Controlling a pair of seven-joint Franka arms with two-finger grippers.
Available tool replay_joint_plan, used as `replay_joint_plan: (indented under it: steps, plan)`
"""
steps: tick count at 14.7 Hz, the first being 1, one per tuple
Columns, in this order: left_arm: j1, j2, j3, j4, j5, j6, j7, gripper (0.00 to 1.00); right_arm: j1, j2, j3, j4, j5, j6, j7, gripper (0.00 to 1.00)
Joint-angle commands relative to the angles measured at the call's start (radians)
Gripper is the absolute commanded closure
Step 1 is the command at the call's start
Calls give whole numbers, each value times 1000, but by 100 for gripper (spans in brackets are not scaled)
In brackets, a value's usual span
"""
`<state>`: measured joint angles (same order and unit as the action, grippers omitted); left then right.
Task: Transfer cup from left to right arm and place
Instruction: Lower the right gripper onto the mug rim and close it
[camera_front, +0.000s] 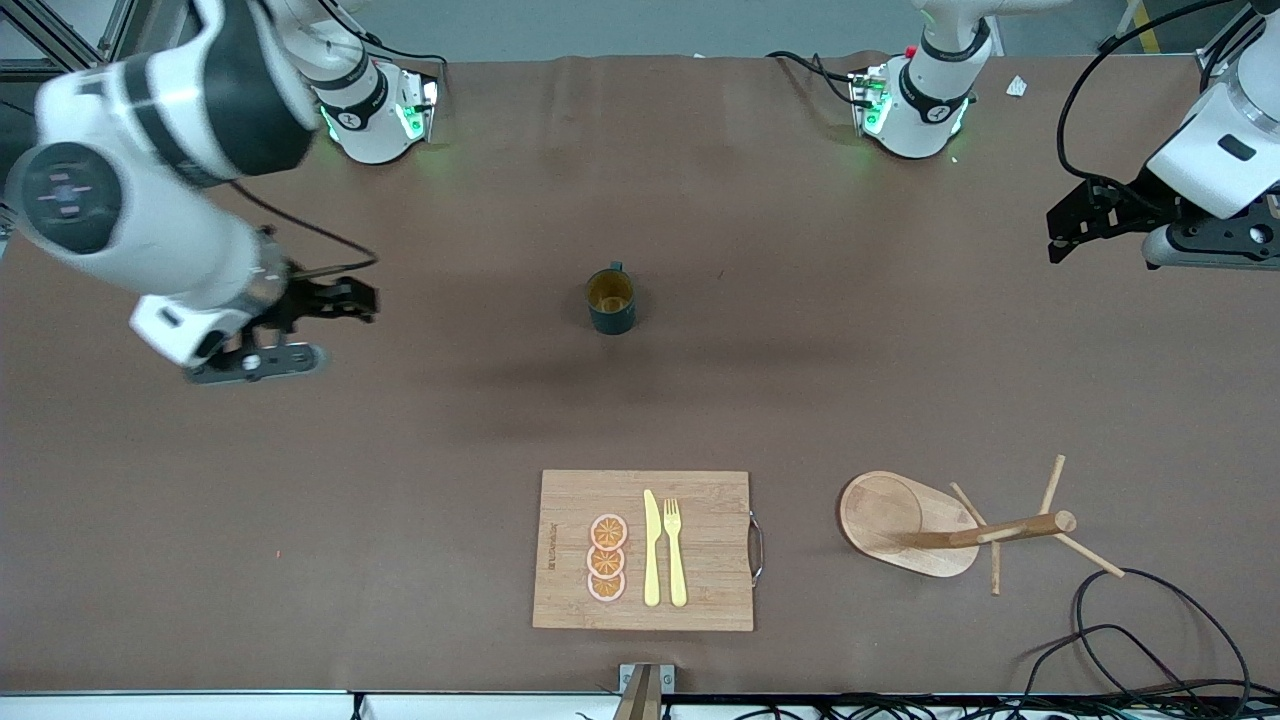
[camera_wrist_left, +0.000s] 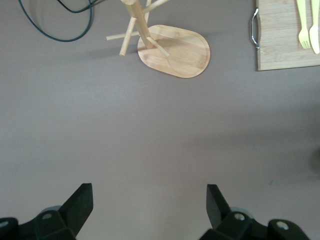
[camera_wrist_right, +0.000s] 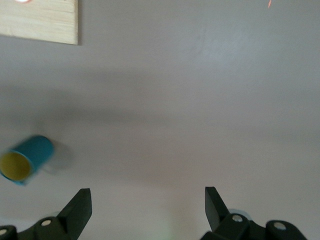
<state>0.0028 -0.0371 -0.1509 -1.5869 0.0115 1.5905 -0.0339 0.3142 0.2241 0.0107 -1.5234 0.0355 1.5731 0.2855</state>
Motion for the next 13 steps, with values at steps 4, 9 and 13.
replay_joint_plan:
  steps: [4, 9, 13]
  plan:
    - [11, -26, -4, -22, -44, -18, 2, 0, 169, -14, -8, -161, 104, 203, 557, 0]
    - [13, -12, -1, -21, -42, -12, -50, 0, 360, 21, -8, -319, 106, 519, 886, 0]
    - [11, -6, -2, -25, -36, -9, -153, 0, 466, 150, -8, -319, 103, 675, 1024, 0]
